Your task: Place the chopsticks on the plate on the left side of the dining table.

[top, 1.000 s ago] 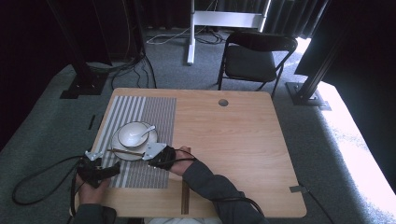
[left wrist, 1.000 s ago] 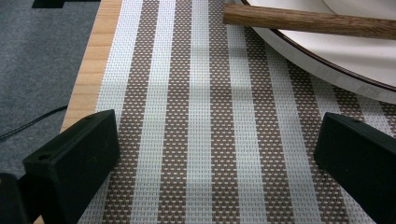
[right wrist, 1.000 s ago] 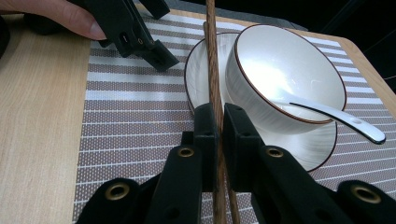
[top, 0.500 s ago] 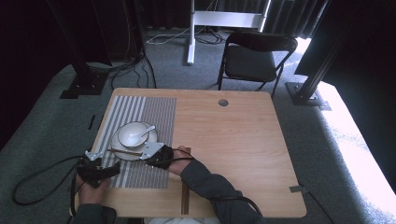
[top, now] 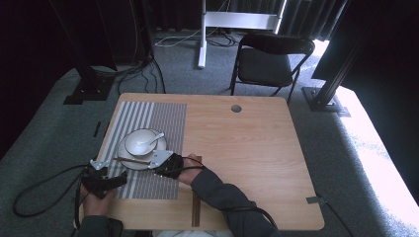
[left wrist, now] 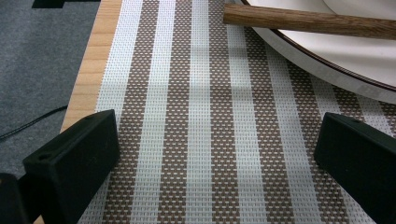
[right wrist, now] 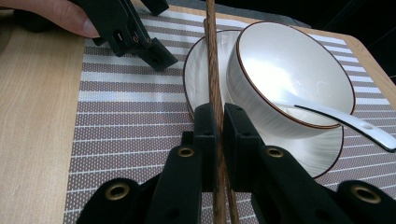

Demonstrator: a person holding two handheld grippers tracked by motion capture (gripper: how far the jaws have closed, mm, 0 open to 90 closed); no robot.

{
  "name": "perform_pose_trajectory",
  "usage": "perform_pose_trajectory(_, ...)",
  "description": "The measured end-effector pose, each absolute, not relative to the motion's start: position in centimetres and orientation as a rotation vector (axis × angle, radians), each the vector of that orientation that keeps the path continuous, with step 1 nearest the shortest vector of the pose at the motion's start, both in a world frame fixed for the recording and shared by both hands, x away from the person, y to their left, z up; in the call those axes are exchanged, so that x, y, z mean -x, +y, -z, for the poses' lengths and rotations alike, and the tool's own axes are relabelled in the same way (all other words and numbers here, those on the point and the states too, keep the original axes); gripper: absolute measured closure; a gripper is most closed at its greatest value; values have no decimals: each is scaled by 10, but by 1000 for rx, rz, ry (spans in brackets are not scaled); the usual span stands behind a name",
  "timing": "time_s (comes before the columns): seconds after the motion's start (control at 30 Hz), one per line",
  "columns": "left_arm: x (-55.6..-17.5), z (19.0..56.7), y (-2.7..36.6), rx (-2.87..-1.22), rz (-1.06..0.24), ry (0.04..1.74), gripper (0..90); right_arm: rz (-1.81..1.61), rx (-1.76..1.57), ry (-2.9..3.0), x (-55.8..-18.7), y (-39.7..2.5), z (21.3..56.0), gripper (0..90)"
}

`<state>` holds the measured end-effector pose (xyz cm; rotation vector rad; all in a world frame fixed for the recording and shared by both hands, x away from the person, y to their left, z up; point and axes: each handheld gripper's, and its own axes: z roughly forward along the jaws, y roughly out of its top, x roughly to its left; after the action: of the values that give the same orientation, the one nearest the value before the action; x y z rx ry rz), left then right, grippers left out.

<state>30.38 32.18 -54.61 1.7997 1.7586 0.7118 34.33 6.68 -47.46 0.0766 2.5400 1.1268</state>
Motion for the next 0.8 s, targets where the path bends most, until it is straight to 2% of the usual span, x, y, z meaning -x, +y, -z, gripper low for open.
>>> perform_pose_trajectory(0.8, -304, 546, 322, -1800, -712, 1759, 3, -1127, -73, 2545, -344, 74, 477, 843)
